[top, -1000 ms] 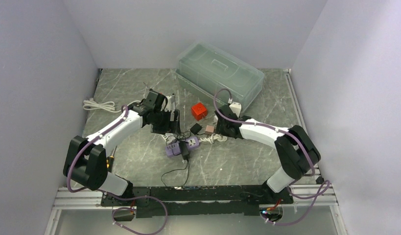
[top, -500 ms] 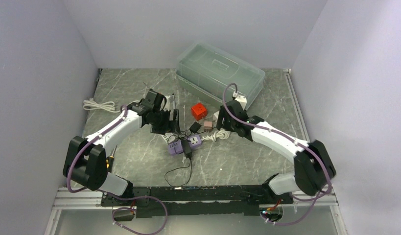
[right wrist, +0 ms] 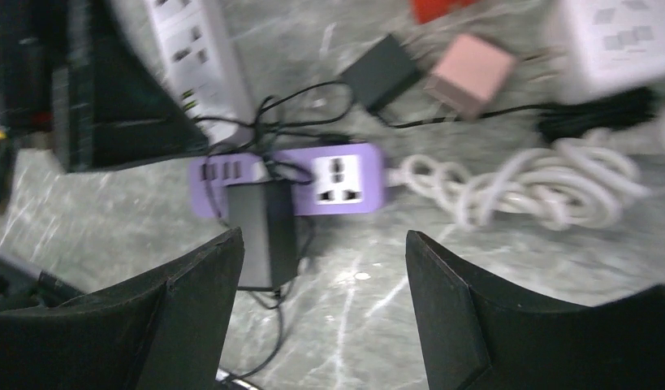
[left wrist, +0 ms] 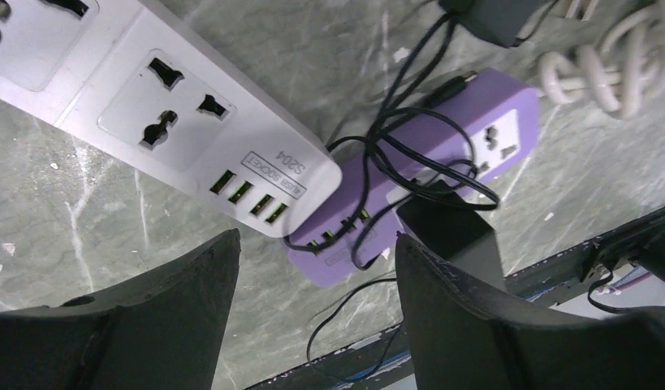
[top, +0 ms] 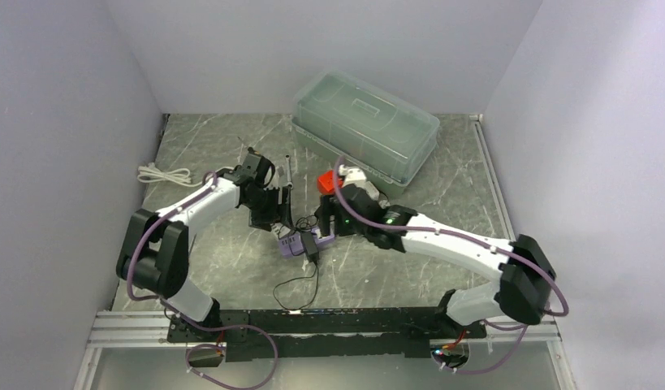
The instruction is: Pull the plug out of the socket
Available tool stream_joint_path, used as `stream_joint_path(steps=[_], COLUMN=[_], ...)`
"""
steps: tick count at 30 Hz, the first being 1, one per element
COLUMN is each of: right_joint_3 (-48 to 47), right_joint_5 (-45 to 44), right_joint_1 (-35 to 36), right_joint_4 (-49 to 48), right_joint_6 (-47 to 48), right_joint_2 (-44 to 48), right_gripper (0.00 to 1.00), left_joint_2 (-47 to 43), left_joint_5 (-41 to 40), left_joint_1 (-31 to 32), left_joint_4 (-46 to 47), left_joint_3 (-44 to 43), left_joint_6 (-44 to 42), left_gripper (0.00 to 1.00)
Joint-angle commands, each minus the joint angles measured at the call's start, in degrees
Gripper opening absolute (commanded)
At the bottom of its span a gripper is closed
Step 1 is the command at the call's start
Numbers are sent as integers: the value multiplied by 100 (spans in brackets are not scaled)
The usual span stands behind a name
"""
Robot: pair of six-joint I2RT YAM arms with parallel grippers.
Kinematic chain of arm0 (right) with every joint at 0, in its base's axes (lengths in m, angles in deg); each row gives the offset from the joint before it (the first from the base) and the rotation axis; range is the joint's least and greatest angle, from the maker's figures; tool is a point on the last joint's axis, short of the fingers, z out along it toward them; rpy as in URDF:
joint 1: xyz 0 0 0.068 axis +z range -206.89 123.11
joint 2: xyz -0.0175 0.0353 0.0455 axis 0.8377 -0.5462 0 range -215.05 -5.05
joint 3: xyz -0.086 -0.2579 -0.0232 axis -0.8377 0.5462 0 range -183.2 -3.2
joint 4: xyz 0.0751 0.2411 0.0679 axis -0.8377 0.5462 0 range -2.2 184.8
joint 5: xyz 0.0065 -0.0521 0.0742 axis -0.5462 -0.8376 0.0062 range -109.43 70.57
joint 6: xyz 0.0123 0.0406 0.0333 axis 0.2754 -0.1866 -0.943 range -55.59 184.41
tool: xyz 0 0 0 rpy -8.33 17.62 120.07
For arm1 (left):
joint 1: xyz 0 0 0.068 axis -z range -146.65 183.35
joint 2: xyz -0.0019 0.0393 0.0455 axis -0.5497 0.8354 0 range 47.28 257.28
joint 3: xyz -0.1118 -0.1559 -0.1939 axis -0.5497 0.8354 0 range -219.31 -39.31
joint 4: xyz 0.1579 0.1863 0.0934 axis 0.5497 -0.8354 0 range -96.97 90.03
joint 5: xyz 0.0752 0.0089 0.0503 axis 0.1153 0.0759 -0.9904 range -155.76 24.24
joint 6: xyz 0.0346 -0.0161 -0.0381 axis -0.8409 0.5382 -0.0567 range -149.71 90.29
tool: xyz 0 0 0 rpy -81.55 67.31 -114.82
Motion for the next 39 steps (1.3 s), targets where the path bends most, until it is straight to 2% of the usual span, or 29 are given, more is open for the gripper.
stream_joint_path(steps=[1, 4, 11, 23, 30, 39], right_joint_3=[-701, -1022, -1671, -1975, -2109, -2197], right_joint_5=[-117, -118, -456, -802, -726, -666], right_joint_1=[617, 954, 1176, 1290, 1298, 1308], right_joint_4=[-116, -63, 484, 829, 847, 864], right_joint_6=[-128, -133, -177, -245, -225, -224], right_joint_2=[-664, -1182, -1974, -2373, -2610, -2806], right_gripper=[76, 75, 69, 66, 55, 48], left_joint_2=[254, 241, 259, 474, 632, 659], left_joint_5=[75, 118, 407, 532, 497, 376], left_joint_1=[6, 15, 15, 132, 215, 261], left_joint_4=[-123, -144, -155, -36, -25, -52], left_joint_3=[12, 104, 311, 239, 177, 143], left_joint_6=[5, 15, 46, 47, 64, 53], left_gripper=[72, 70, 66, 61, 57, 54])
